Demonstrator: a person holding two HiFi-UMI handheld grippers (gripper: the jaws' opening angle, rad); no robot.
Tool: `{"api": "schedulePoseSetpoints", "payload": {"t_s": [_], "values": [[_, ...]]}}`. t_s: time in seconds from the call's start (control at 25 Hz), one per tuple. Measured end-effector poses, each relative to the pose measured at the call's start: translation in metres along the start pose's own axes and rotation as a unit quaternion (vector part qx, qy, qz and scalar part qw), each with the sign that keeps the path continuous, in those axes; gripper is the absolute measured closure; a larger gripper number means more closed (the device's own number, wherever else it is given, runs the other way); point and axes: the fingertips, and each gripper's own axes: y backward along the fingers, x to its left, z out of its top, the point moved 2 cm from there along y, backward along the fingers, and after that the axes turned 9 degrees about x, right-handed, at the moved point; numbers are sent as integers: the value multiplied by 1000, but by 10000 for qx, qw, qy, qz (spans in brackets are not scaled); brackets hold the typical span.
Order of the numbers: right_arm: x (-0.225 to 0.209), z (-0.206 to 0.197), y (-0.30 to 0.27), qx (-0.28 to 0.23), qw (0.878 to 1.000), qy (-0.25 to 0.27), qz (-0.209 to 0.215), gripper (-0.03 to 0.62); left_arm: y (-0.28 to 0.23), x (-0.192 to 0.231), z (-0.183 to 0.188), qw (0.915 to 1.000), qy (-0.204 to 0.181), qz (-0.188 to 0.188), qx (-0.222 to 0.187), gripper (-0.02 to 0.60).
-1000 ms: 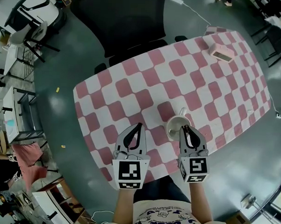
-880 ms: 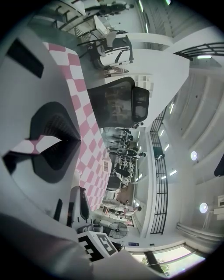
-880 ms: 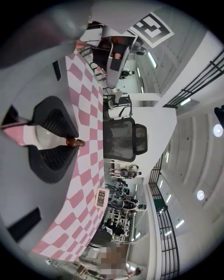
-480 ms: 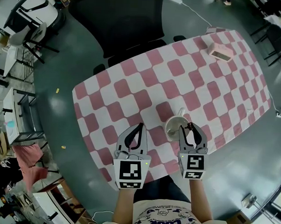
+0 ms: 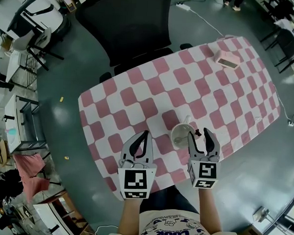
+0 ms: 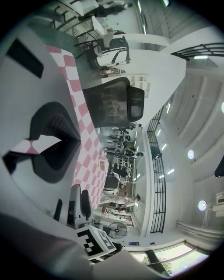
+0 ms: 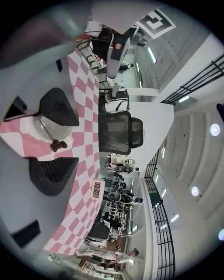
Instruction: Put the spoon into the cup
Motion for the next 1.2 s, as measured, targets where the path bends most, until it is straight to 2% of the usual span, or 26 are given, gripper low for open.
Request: {"api": "schedulePoseSetpoints", "payload": {"t_s": [0.12, 0.4, 0.56, 0.8, 1.2], "values": [[-7, 16, 16, -219, 9997, -67, -66, 361, 10, -3, 10, 9999, -13, 73, -143, 568], [-17, 59, 66, -964, 9951, -177, -134, 466, 46, -7, 40, 9976, 43, 244, -654, 568], [-19, 84, 96, -1371, 9903, -180, -129, 507, 71, -11, 55, 9962, -37, 354, -800, 568], [-20, 108, 138, -1832, 9828, -199, -137, 536, 108, -21, 73, 9920, -87, 469, -1168, 568], [-20, 127, 191, -2198, 9754, -96, -108, 565, 158, -37, 96, 9843, -179, 628, -1638, 568]]}}
